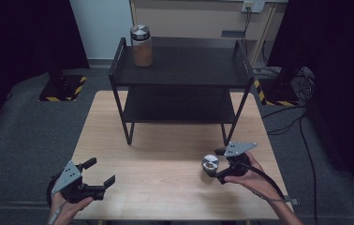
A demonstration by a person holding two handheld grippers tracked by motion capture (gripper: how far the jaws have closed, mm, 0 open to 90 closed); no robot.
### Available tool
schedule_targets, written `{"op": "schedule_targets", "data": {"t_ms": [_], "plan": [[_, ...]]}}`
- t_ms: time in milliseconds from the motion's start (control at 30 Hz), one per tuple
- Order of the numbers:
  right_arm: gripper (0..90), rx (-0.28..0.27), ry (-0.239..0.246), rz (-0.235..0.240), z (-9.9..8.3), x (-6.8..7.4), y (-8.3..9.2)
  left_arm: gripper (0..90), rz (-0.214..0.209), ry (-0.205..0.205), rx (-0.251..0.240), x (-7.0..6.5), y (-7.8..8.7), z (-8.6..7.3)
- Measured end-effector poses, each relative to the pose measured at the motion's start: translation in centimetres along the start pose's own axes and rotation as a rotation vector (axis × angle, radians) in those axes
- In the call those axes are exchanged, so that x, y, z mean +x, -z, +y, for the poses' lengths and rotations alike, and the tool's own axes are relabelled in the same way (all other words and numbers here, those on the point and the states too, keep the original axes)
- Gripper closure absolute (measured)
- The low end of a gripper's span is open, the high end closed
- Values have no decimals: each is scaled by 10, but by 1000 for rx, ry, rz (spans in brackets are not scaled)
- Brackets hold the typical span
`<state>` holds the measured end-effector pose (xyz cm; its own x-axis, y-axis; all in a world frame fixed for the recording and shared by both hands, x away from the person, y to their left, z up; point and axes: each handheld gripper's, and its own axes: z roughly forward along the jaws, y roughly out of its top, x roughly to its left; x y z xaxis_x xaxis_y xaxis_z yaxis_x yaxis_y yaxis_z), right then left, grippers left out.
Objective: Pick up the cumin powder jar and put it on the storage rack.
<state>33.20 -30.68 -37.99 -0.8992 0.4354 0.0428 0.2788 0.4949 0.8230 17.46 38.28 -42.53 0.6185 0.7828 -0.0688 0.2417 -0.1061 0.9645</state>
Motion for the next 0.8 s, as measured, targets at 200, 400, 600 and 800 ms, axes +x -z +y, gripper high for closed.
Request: {"op": "schedule_targets", "data": {"t_ms": [200,400,600,800], "plan": [[292,-6,29,-5,-5,1,-8,4,-1,-6,6,-1,0,0],[352,-28,12,2,-11,-3,-7,4,-1,-9,8,-1,-1,1],[353,-1,38,14,-3,-4,-7,4,0,-11,6,-1,0,0],[353,2,69,36,12,-8,-1,3,3,-11,2,-1,0,0]]}}
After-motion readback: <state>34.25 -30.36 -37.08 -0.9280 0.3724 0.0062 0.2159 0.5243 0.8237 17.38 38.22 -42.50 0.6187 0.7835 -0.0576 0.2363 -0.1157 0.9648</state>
